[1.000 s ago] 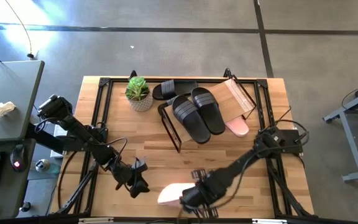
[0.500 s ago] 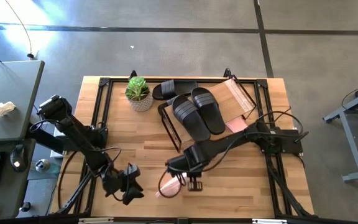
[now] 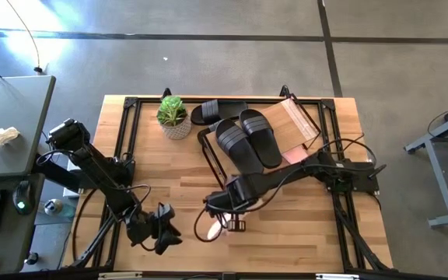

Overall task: Pick and place slides into the shelf
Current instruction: Put the pink slipper under the shelf

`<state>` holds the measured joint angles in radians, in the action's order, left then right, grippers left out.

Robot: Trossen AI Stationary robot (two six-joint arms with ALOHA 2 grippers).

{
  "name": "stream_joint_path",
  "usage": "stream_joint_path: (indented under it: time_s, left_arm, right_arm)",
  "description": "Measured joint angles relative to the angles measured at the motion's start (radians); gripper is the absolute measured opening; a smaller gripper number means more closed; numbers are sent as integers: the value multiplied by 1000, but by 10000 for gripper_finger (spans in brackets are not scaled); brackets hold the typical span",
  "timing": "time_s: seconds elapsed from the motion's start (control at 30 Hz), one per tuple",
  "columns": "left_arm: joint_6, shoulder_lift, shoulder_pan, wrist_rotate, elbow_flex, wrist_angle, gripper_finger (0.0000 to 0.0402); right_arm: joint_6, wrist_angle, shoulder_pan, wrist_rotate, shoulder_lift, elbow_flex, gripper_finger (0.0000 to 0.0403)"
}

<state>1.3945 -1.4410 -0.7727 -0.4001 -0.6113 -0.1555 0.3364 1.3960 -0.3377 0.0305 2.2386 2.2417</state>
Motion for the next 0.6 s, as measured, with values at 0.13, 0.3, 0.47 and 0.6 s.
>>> stream_joint_path:
  time_s: [0.13, 0.3, 0.47, 0.6]
  left_arm:
    - [1, 0, 0, -28, 0, -16, 188]
    - [-17, 0, 0, -76, 0, -57, 188]
    - [-21, 0, 0, -91, 0, -54, 188]
    - [-21, 0, 0, -91, 0, -53, 188]
  right_arm:
    - [-48, -24, 4, 3, 0, 0, 25]
    - [-95, 25, 4, 22, -3, 0, 84]
    - [-109, 149, -13, 49, -20, 1, 117]
    - [-140, 173, -72, 73, -32, 1, 111]
